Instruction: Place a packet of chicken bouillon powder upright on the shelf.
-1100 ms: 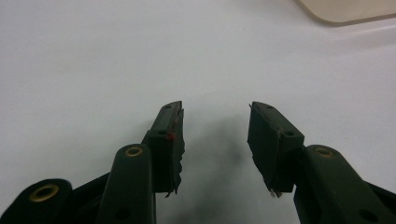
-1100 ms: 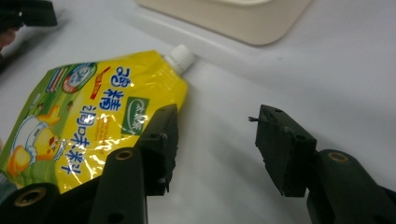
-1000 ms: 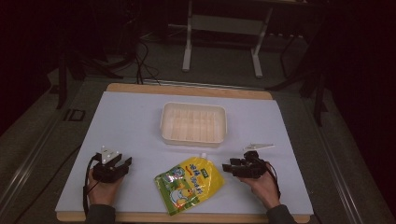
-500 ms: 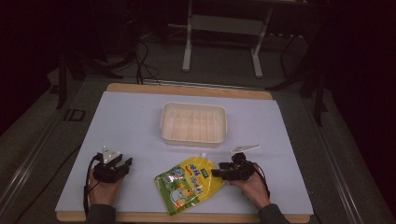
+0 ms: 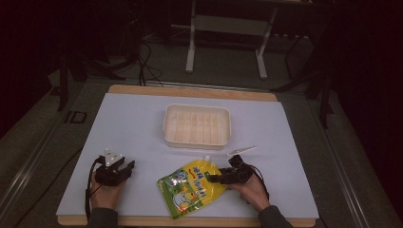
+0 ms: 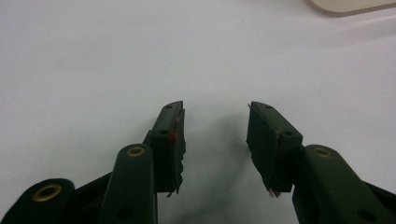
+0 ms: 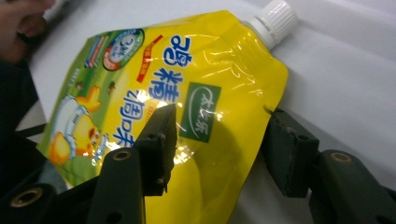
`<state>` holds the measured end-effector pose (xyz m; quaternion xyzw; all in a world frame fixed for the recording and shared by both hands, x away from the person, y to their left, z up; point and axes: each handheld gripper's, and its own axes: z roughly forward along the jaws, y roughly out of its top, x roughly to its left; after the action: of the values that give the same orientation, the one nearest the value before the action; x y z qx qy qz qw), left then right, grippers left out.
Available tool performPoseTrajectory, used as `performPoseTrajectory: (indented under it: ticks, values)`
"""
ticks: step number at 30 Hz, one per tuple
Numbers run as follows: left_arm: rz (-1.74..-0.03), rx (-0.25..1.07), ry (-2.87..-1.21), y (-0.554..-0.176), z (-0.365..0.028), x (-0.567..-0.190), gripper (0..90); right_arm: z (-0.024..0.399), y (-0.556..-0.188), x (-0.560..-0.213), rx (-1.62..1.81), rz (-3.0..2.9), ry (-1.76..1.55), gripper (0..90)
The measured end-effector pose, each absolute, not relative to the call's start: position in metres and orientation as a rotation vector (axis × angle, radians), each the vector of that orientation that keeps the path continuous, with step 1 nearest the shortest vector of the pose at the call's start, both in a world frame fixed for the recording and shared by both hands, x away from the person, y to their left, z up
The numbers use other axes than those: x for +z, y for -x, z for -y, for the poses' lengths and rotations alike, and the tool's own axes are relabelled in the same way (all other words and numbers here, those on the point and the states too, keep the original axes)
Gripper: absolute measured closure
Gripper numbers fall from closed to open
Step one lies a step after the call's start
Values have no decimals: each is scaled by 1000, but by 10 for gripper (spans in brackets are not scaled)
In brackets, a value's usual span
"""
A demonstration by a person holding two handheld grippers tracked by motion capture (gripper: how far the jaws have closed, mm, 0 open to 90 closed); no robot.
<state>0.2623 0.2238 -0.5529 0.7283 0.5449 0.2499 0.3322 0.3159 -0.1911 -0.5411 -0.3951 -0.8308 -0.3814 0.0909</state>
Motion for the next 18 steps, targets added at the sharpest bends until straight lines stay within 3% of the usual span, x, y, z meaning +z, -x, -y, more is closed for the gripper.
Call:
performPoseTrajectory:
  ticks: [7, 18]
  values:
    - [-1421, 652, -1906, -262, -223, -553, 562, 185, -326, -541, -1082, 2413, 1151, 505]
    - [-1419, 652, -1910, -263, -223, -553, 561, 168, -336, -541, -1026, 2417, 1128, 684]
